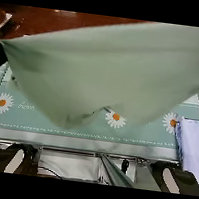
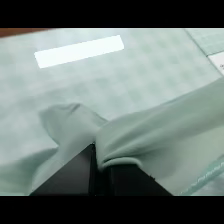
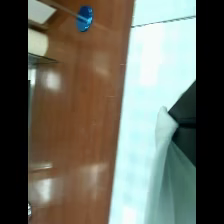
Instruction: Fold the shirts.
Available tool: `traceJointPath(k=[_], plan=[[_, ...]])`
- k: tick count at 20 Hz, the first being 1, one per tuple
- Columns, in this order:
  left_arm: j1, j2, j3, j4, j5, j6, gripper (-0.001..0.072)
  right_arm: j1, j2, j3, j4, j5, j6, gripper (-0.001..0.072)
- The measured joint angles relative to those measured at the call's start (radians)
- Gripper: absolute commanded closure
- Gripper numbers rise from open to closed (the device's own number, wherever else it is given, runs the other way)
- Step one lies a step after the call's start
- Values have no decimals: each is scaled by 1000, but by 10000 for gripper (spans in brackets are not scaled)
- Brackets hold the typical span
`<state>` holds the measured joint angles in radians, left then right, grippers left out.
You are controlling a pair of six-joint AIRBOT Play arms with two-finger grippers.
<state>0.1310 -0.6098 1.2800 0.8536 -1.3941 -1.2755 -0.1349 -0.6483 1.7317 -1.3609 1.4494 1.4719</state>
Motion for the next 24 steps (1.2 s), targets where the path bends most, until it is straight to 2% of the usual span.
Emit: traceJointPath(k=[4, 6, 9, 12, 14, 20, 21, 22, 23, 24], plan=[[0, 2, -122, 27, 2, -3, 682, 0, 75, -249, -24, 61, 29, 695], [-11, -27, -226, 26, 54, -4, 682, 0, 91, -419, -30, 59, 37, 696], [-64, -129, -365, -14, 188, -3, 682, -1, 62, -679, -50, -36, 44, 696], [-151, -284, -428, -42, 331, -3, 682, -1, -66, -830, -64, -164, 53, 696], [-198, -392, -443, -60, 414, -3, 682, -1, -188, -856, -77, -237, 55, 696], [-245, -617, -429, -143, 531, 0, 678, -1, -571, -757, -82, -327, 63, 695], [-247, -632, -428, -154, 536, 0, 597, -1, -618, -731, -77, -328, 66, 681], [-249, -643, -427, -156, 539, 0, 330, -1, -659, -706, -71, -328, 74, 512], [-249, -652, -426, -160, 539, 0, 201, -1, -688, -683, -67, -326, 84, 319], [-248, -658, -424, -163, 534, -2, 200, -1, -710, -660, -65, -320, 92, 298]])
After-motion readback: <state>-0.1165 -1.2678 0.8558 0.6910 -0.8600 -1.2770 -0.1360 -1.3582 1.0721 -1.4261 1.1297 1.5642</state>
